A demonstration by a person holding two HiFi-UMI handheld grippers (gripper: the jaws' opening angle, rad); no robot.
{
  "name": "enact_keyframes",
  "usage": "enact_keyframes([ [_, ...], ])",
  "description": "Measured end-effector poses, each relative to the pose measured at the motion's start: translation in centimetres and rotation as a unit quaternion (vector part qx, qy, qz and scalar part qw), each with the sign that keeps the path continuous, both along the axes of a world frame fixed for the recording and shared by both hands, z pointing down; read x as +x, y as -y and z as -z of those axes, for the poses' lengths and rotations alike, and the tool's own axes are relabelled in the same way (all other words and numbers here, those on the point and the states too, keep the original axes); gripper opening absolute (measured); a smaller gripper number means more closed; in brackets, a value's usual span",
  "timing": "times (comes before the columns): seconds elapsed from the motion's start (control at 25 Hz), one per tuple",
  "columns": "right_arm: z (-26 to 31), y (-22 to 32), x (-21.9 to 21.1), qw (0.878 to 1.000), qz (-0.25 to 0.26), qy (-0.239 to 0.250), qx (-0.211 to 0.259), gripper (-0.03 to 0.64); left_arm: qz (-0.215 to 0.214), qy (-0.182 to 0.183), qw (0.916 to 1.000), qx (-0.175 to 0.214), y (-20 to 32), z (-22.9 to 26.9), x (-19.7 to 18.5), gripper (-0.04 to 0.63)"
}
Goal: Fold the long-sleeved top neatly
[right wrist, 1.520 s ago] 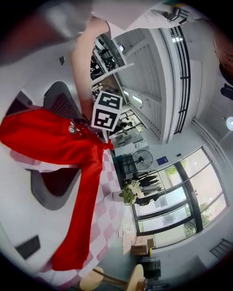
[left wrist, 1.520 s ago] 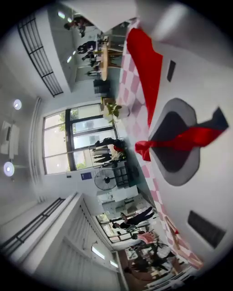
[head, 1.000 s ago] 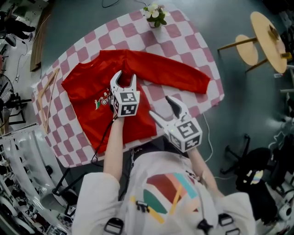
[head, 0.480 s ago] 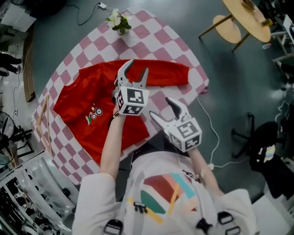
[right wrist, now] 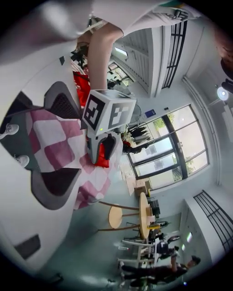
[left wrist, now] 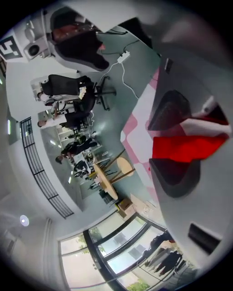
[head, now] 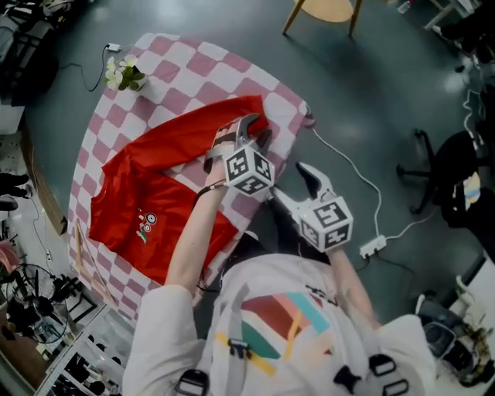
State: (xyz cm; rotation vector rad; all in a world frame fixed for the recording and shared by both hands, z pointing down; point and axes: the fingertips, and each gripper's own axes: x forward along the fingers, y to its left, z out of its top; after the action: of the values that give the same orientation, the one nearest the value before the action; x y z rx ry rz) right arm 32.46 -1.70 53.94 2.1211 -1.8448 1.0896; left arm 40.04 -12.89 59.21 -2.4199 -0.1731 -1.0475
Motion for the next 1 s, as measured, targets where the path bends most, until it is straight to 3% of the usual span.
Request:
enact_keyframes([
  [0.12, -0.6, -1.3, 1.3, 1.000, -0.024, -0.003, 0.001, 0.336, 0.017, 0.040, 0.9991, -0.002, -0.3, -2.1, 0.5, 0.153],
  [0.28, -0.9, -2.1, 2.2, 0.999, -0.045, 0.004, 0.002, 0.336, 0.036, 0.070, 0.9969, -0.005, -0.1, -3.3, 0.7, 0.146],
  [0.32, -0.9, -2.1, 2.3, 0.999, -0.046, 0.005, 0.003, 0.336, 0.041, 0.070, 0.9967, -0.003, 0.1, -3.2, 0.8, 0.136],
  [0.4, -0.7, -1.9, 2.5, 0.999, -0.045, 0.005, 0.005, 0.336, 0.054, 0.063, 0.9965, -0.001, 0.7, -2.7, 1.0, 0.050],
  [0.52, -0.2, -1.2, 2.4, 0.999, -0.035, 0.003, 0.009, 0.336, 0.071, 0.051, 0.9960, -0.020, 1.4, -1.6, 1.5, 0.031],
  [0.64, 0.6, 0.0, 2.0, 1.000, -0.019, -0.002, 0.017, 0.336, 0.104, 0.013, 0.9938, -0.039, 3.2, 1.2, 2.1, 0.021],
  [0.76, 1.4, 1.7, 1.0, 1.000, 0.004, -0.008, 0.028, 0.336, 0.161, -0.046, 0.9841, -0.060, 6.7, 5.6, 1.9, 0.019],
  [0.88, 2.6, 3.6, -0.7, 0.998, 0.037, -0.009, 0.040, 0.336, 0.221, -0.109, 0.9669, -0.066, 11.0, 10.6, -0.1, 0.018],
  [1.0, 3.8, 5.5, -3.0, 0.996, 0.075, -0.006, 0.053, 0.336, 0.287, -0.172, 0.9405, -0.060, 15.8, 15.9, -4.1, 0.018],
])
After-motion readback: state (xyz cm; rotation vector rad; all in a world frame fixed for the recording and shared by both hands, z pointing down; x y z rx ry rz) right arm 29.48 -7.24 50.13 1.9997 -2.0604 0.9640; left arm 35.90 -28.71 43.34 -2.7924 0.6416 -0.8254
